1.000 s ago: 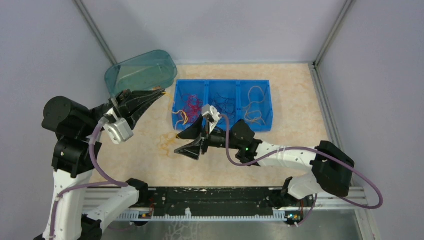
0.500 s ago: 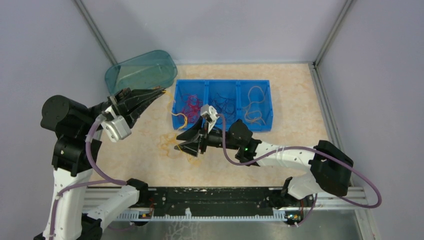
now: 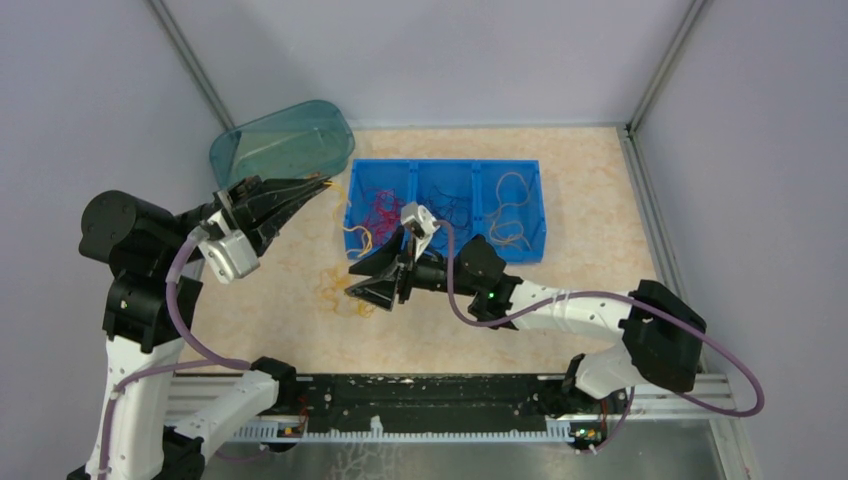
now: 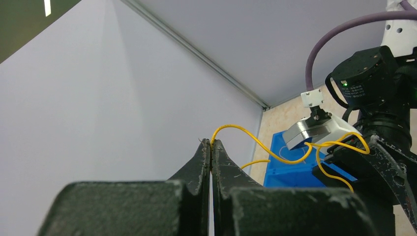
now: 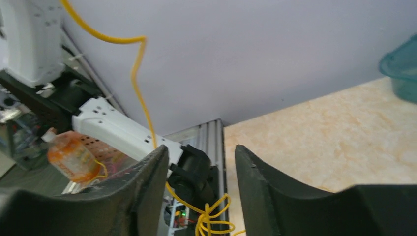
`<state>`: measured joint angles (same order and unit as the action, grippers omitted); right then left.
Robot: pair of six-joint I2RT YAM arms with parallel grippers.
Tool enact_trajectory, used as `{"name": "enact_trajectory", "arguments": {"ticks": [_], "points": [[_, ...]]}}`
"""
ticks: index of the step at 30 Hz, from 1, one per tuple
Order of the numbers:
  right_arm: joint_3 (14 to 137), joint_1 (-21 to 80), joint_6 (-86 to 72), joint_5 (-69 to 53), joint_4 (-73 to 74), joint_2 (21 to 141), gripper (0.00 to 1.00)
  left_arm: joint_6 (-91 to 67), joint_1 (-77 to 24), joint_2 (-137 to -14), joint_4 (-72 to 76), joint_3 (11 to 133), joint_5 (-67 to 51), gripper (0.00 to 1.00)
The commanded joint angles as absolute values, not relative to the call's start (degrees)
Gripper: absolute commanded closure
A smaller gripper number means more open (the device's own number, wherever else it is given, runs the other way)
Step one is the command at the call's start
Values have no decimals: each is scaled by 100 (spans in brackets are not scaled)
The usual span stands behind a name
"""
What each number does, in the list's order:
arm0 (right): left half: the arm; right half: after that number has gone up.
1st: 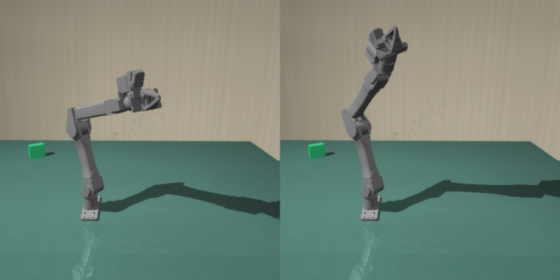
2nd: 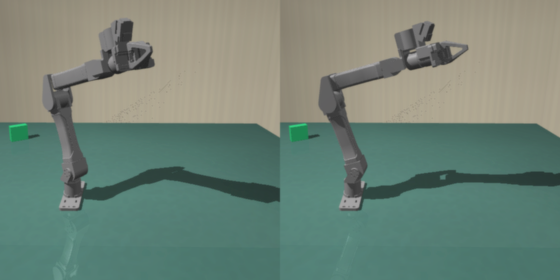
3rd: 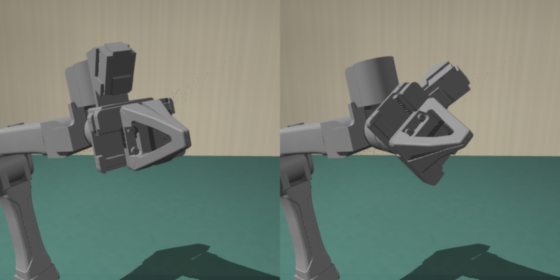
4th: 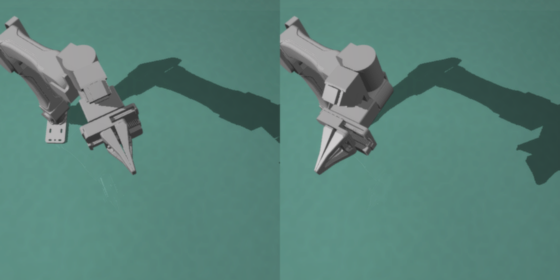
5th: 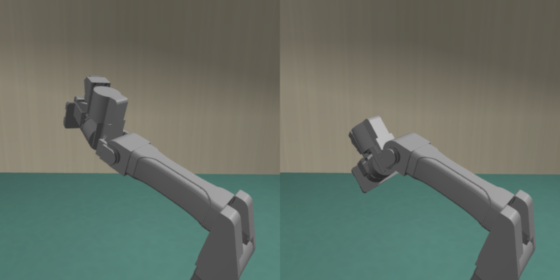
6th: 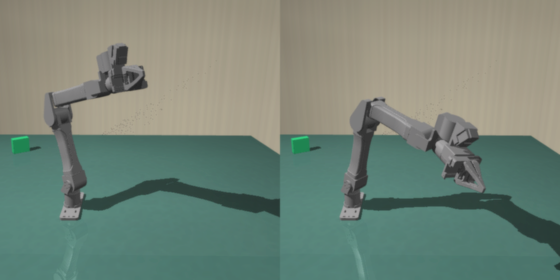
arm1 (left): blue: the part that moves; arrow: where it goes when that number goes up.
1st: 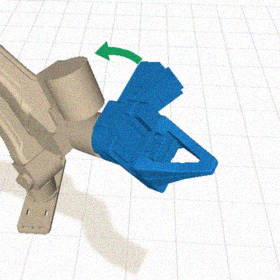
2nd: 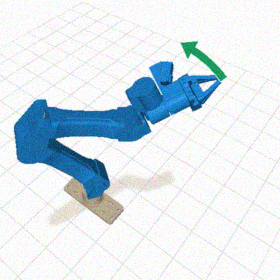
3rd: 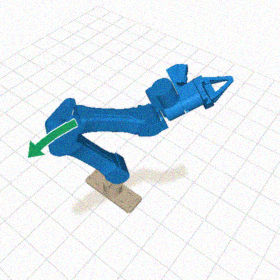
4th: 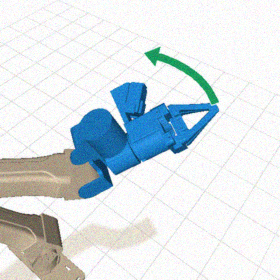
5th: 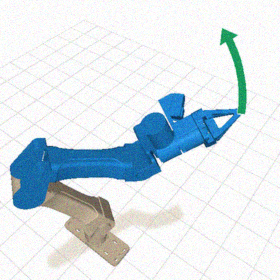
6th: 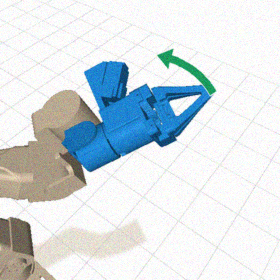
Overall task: Untangle the cables
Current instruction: Place the cable in the bin.
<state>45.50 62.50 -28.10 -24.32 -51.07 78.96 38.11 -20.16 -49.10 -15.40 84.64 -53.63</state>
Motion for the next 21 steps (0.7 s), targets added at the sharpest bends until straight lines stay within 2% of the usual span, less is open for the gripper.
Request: {"name": "enact_trajectory", "arguments": {"ticks": [1,4,10,16,21], "points": [[4674,6289,-2455,-1512,-4552,7486,41,3760,-2038,-4874,-1416,8514,-5501,99],[4384,6253,-2227,-1035,-4489,7125,36,3753,-2036,-4874,-1415,8501,-5515,99],[3994,6205,-2077,-1235,-4914,6596,31,3771,-2039,-4842,-1415,8420,-5535,99],[4168,6205,-2279,-1867,-5107,6722,34,3754,-2039,-4828,-1415,8420,-5553,98],[4616,6222,-2718,-2478,-5367,7327,43,3749,-2039,-4813,-1416,8377,-5546,97]]}}
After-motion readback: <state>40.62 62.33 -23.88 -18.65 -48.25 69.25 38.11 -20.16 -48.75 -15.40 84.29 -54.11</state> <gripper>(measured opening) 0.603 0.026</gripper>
